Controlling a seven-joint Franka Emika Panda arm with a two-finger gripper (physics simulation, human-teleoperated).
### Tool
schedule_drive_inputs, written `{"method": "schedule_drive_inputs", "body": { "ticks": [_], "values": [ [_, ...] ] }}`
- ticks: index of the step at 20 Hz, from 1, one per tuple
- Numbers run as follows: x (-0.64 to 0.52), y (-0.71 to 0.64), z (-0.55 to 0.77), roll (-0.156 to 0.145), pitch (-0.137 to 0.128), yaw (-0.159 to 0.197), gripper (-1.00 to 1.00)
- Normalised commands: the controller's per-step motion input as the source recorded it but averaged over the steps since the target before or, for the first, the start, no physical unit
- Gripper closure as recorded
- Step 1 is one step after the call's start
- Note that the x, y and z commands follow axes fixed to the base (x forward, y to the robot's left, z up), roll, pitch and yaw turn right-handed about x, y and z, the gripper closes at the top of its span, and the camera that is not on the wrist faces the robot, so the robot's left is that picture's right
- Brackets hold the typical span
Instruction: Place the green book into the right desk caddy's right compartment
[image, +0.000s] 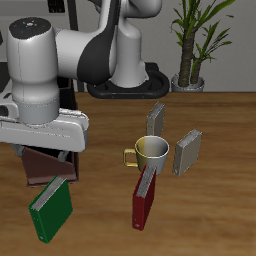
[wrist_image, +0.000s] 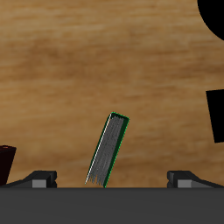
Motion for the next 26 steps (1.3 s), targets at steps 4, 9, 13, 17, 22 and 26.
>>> {"method": "schedule_drive_inputs", "body": {
  "ticks": [4, 9, 13, 17, 22, 26],
  "values": [
    [-0.03, -0.04, -0.15, -0.016, -0.008, 0.004, -1.0],
    [0.0, -0.01, -0.18, -0.009, -0.012, -0.015, -1.0],
    [0.08, -0.09, -0.26, -0.049, -0.001, -0.056, -1.0],
    [0.1, 0.02, -0.21, -0.007, 0.02, -0.027, -1.0],
    [0.03, 0.09, -0.18, 0.0, -0.002, -0.021, -1.0],
    [0.02, -0.04, -0.1, -0.012, 0.002, -0.037, -1.0]
  ]
}}
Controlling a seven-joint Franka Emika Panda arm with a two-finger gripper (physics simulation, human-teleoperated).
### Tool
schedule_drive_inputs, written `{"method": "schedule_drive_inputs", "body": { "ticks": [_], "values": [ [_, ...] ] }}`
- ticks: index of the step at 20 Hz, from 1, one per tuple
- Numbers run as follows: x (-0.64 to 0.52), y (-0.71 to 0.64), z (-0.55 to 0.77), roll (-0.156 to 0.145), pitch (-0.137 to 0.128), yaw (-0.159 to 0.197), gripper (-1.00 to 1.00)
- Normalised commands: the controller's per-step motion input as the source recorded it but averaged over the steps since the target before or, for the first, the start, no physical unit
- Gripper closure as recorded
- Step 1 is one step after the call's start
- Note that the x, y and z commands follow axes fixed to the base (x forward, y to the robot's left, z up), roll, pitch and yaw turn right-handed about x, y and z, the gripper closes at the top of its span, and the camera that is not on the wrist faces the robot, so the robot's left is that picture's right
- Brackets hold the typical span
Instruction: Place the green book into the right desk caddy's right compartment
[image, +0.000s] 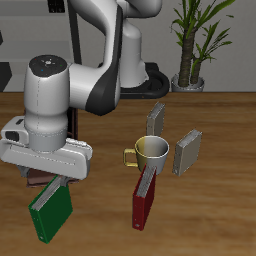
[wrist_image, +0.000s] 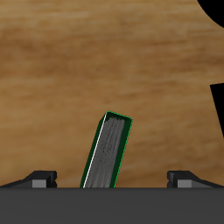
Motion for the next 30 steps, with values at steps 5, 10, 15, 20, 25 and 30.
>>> {"method": "schedule_drive_inputs", "body": {
  "ticks": [5, 10, 15, 20, 25, 30],
  "values": [
    [0.01, -0.13, -0.19, -0.028, 0.018, -0.041, -1.0],
    [0.05, -0.01, -0.1, 0.005, 0.034, -0.017, -1.0],
    [0.09, 0.08, -0.09, 0.027, 0.041, -0.022, -1.0],
    [0.08, 0.05, -0.13, 0.016, 0.059, -0.025, -1.0],
    [0.06, -0.04, -0.03, 0.007, 0.045, -0.018, -1.0],
    [0.14, -0.08, -0.21, 0.006, 0.106, -0.046, 1.0]
  ]
}}
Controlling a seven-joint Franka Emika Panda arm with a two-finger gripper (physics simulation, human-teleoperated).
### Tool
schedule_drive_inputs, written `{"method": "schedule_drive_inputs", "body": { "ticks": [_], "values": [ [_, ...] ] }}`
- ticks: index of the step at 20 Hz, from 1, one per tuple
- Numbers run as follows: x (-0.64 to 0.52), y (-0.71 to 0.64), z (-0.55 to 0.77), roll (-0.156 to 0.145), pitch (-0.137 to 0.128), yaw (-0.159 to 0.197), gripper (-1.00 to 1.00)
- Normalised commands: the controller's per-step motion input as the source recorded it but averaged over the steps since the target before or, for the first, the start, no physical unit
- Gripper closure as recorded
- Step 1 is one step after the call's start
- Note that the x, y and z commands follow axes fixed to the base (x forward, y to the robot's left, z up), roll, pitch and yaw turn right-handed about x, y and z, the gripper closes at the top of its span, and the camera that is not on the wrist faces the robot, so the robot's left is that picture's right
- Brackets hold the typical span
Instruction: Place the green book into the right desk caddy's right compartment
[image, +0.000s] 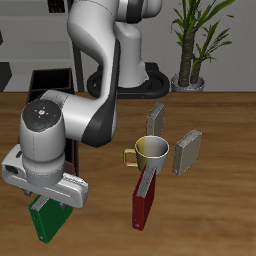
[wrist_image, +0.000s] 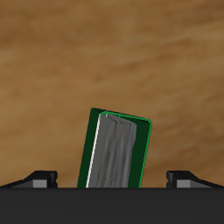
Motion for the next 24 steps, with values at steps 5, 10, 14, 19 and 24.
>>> {"method": "schedule_drive_inputs", "body": {
  "ticks": [5, 10, 14, 19, 24],
  "values": [
    [-0.02, 0.07, -0.09, 0.011, 0.017, -0.004, 1.0],
    [-0.05, 0.15, -0.08, 0.028, 0.019, 0.006, 1.0],
    [-0.09, 0.09, 0.03, 0.012, 0.002, -0.008, 1.0],
    [-0.09, 0.04, 0.17, 0.005, -0.027, 0.003, 1.0],
    [-0.13, 0.04, 0.33, -0.017, -0.066, 0.022, 1.0]
  ]
}}
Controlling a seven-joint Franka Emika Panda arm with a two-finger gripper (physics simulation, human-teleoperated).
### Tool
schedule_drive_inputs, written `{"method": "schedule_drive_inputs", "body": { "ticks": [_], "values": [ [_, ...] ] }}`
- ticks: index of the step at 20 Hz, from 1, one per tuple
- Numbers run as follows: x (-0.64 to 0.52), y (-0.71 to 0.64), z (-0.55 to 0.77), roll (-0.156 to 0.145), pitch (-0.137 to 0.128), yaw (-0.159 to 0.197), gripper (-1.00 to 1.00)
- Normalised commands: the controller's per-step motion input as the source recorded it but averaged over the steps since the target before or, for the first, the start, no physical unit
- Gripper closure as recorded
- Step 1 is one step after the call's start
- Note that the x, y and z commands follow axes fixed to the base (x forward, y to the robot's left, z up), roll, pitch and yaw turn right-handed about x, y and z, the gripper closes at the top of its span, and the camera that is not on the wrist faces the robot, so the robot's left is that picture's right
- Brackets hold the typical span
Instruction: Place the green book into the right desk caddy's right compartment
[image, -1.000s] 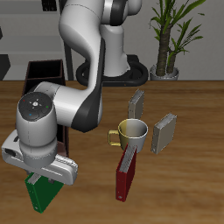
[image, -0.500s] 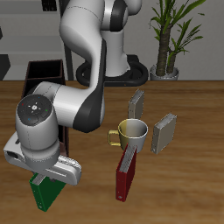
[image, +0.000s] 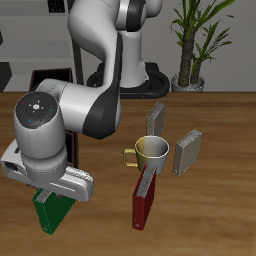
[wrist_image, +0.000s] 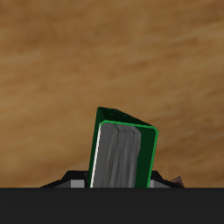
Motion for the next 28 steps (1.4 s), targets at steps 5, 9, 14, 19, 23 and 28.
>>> {"method": "schedule_drive_inputs", "body": {
  "ticks": [5, 9, 14, 19, 23, 28],
  "values": [
    [-0.1, 0.04, 0.35, -0.008, -0.072, 0.032, 1.0],
    [-0.13, 0.21, 0.59, 0.01, -0.097, 0.078, 1.0],
    [-0.17, 0.12, 0.52, 0.016, -0.075, 0.034, 1.0],
    [-0.25, 0.24, 0.47, 0.077, -0.083, 0.064, 1.0],
    [-0.29, 0.12, 0.29, 0.023, -0.113, 0.112, 1.0],
    [-0.27, 0.19, 0.16, 0.057, -0.033, 0.077, 1.0]
  ]
}}
